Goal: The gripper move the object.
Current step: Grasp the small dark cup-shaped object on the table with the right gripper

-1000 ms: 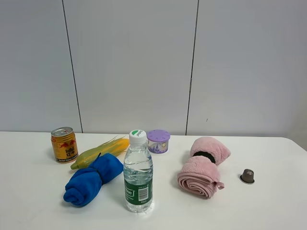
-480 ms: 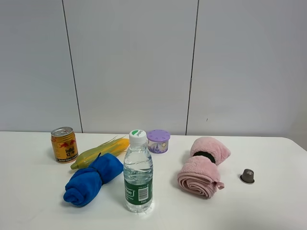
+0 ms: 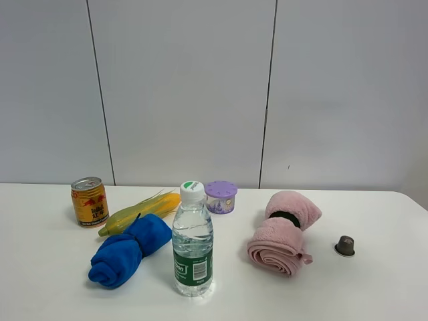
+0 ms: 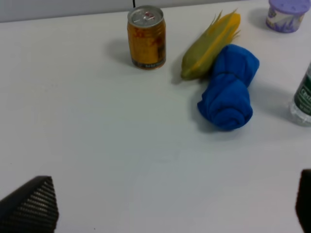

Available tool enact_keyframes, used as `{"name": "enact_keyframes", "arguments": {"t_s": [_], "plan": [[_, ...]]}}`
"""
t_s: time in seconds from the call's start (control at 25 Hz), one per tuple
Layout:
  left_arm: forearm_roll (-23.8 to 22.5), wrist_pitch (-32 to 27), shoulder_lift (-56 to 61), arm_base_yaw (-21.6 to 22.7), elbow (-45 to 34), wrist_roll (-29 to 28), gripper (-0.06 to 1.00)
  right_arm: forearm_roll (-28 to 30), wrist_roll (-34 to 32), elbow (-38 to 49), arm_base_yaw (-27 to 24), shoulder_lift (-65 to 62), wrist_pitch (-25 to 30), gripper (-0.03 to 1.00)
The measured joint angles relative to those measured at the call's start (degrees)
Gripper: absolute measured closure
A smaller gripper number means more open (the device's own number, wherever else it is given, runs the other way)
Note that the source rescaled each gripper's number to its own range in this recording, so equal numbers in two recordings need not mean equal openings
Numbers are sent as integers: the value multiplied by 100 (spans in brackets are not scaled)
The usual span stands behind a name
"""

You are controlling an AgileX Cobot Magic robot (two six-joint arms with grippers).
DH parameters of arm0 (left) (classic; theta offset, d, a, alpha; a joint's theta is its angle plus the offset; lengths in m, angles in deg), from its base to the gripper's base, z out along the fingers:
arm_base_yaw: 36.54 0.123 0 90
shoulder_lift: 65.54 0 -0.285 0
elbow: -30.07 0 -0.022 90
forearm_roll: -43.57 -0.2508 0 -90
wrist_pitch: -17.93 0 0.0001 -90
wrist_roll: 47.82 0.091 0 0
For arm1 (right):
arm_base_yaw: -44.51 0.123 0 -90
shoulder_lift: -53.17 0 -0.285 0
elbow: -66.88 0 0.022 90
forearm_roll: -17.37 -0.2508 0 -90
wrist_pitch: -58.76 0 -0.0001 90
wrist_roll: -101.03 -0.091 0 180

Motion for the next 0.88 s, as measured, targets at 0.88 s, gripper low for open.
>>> {"name": "enact_keyframes", "arguments": {"t_s": [0.88], "plan": [[5, 0, 0, 0, 0, 0, -6, -175, 5, -821, 0, 3056, -146, -1]]}}
